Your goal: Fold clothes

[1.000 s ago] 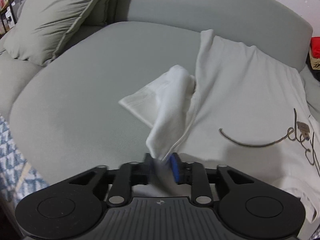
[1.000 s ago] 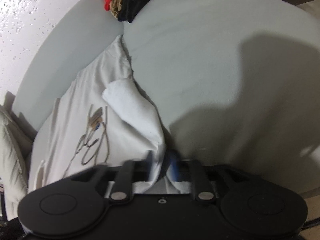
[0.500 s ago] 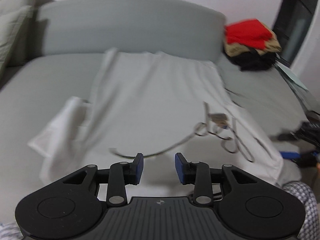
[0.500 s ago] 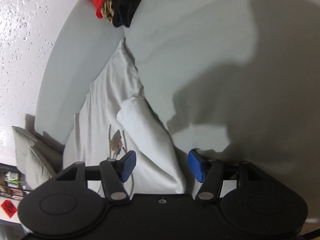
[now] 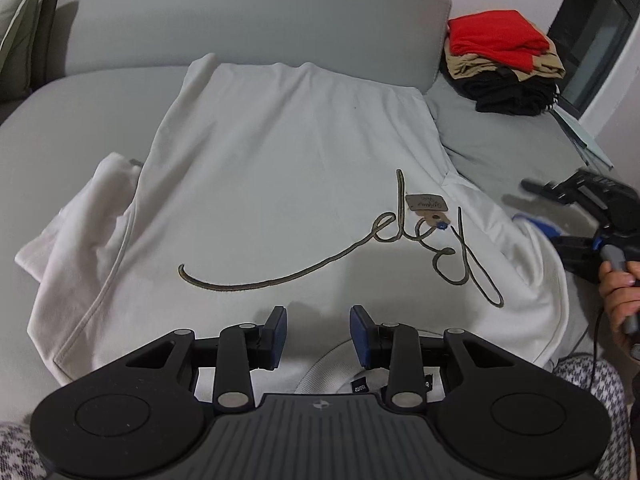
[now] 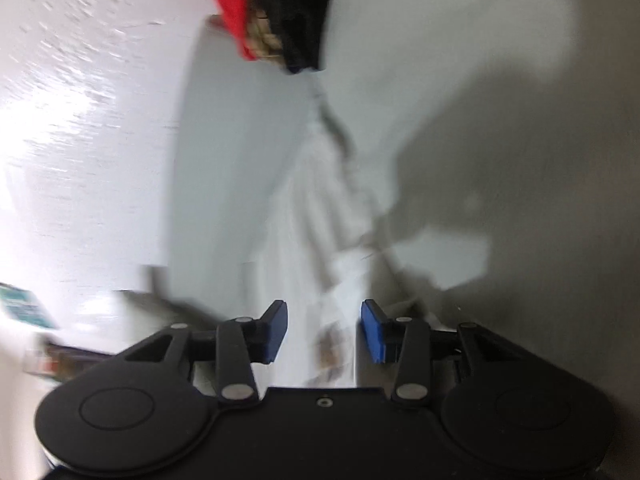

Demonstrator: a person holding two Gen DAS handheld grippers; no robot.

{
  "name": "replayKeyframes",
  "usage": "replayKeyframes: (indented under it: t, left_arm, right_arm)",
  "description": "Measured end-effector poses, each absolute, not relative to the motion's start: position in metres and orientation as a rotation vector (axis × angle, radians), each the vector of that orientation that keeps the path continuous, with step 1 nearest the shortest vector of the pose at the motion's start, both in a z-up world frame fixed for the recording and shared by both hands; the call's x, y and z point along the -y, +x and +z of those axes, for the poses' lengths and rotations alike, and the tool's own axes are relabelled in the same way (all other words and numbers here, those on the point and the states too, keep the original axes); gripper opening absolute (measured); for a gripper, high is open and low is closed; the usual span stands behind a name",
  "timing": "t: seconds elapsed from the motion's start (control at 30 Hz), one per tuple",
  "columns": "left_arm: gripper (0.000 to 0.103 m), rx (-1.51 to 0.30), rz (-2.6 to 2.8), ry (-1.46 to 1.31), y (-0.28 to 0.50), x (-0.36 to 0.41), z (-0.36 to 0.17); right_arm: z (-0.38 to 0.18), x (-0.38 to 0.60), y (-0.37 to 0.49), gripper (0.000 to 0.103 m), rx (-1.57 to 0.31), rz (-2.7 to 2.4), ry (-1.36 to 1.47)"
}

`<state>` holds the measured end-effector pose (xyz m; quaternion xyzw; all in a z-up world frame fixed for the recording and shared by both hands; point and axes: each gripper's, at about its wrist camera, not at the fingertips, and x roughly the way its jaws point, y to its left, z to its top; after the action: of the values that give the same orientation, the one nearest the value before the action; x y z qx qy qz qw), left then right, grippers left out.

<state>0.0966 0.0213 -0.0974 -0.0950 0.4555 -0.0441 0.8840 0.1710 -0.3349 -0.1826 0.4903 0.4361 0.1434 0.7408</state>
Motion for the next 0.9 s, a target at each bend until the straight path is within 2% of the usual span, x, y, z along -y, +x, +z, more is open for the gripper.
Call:
replayKeyframes:
  t: [0.1,0.3,0.33,0.37,0.4,0.5,0.57,0.63,0.73,0.87,0.9]
  left_arm:
    - [0.034,-0.946,-0.097,-0.196,0.093,-0.02,-0.096]
    - [0.034,-0.948,-0.109,-0.206,0.086,-0.02,-0.1]
    - [0.034,-0.954,-0.107,-0.215,0.086,-0.02,-0.102]
    - [0.034,-0.958,-0.105,-0.223,0.085,-0.02,-0.103]
    - [0.034,-0.957,-0.105,-0.227,0.084,-0.02,-0.103]
    - [0.034,-0.935,-0.105,-0.216,0.077,-0.02,-0.098]
    - [0.034,-0.927,-0.103,-0.217,0.073,-0.02,-0.098]
    - [0.034,-0.935,-0.101,-0.226,0.072,-0.021,-0.1]
    - [0.034,-0.934,-0.098,-0.221,0.07,-0.02,-0.099]
    - [0.034,-0.928,-0.094,-0.218,0.066,-0.021,-0.096]
    - [0.034,-0.925,-0.092,-0.219,0.066,-0.022,-0.094]
  right_arm:
    - [-0.173,0.326,0.17,0.028,-1.042,0.194,0.976]
    - [-0.146,0.321,0.139,0.03,-1.077,0.128,0.797]
    - [-0.146,0.321,0.135,0.028,-1.075,0.145,0.782]
    - [-0.146,0.321,0.134,0.011,-1.069,0.161,0.766]
    - [-0.145,0.32,0.131,0.002,-1.053,0.173,0.756]
    - [-0.123,0.312,0.106,0.002,-0.913,0.256,0.633]
    - [-0.112,0.29,0.094,0.002,-0.885,0.341,0.463]
    - [-0.113,0.266,0.084,0.003,-0.931,0.402,0.3]
    - [-0.12,0.242,0.071,0.011,-1.003,0.447,0.142]
    - [-0.114,0.266,0.077,0.036,-0.976,0.402,0.334]
    - [-0.113,0.276,0.083,0.037,-0.962,0.372,0.43]
